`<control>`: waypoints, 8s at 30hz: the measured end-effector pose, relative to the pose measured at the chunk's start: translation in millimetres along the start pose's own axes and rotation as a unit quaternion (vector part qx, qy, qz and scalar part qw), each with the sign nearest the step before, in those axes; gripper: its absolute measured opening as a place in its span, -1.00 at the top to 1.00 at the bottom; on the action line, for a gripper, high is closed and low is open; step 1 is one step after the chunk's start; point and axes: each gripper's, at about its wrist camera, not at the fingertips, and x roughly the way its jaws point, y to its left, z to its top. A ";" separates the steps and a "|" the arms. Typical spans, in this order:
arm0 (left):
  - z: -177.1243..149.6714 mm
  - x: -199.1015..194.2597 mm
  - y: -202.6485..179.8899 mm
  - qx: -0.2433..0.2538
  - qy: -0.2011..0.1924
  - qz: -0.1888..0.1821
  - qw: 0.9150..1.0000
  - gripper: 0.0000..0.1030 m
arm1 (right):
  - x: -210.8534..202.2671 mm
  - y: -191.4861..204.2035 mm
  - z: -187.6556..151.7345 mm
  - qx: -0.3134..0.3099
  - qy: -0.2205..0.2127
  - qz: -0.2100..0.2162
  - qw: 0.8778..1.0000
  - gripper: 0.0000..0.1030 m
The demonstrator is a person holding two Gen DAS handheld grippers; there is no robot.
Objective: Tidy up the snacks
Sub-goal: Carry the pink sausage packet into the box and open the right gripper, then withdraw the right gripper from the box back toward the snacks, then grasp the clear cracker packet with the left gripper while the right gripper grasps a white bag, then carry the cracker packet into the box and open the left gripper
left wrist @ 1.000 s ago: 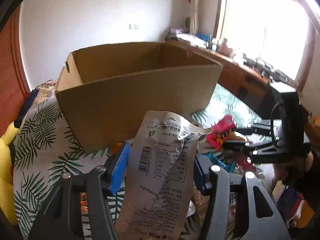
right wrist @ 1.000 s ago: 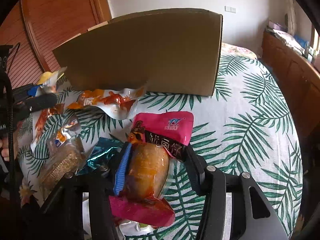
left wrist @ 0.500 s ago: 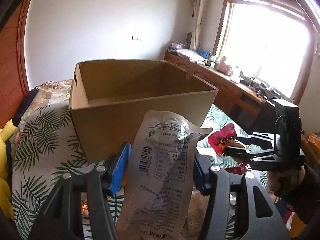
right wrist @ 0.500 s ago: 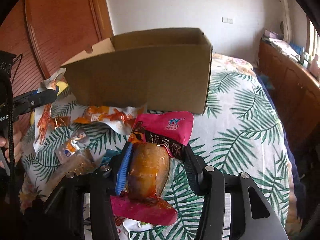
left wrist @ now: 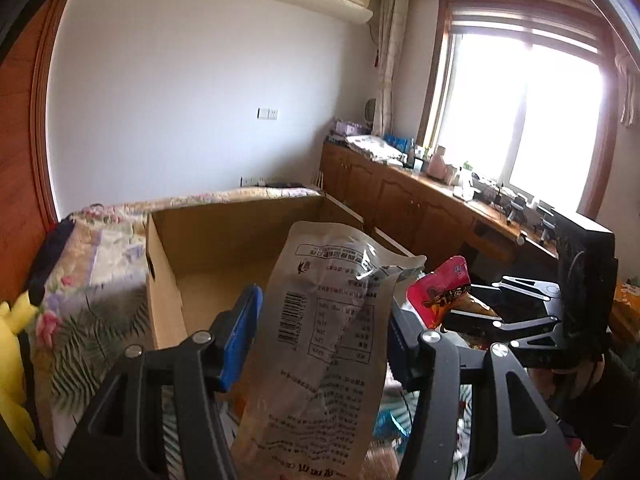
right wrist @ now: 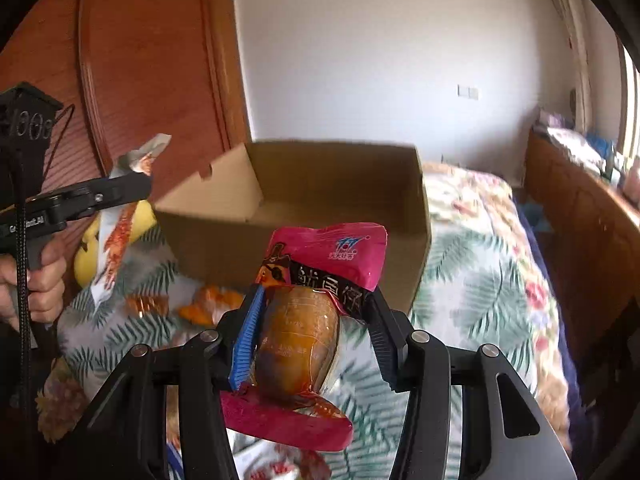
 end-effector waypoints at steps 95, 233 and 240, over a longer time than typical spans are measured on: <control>25.7 56.4 22.5 0.031 0.069 0.078 0.994 -0.48 | 31.5 18.6 22.3 -0.023 0.010 -0.011 1.000 -0.16; -96.6 -20.2 -36.5 -0.021 0.088 0.020 0.996 0.18 | -43.5 23.2 -59.9 -0.005 -0.007 -0.063 0.998 0.92; -82.6 -14.6 -30.5 -0.017 0.076 0.026 0.997 0.18 | -40.5 24.9 -37.6 -0.020 -0.024 -0.057 0.998 0.92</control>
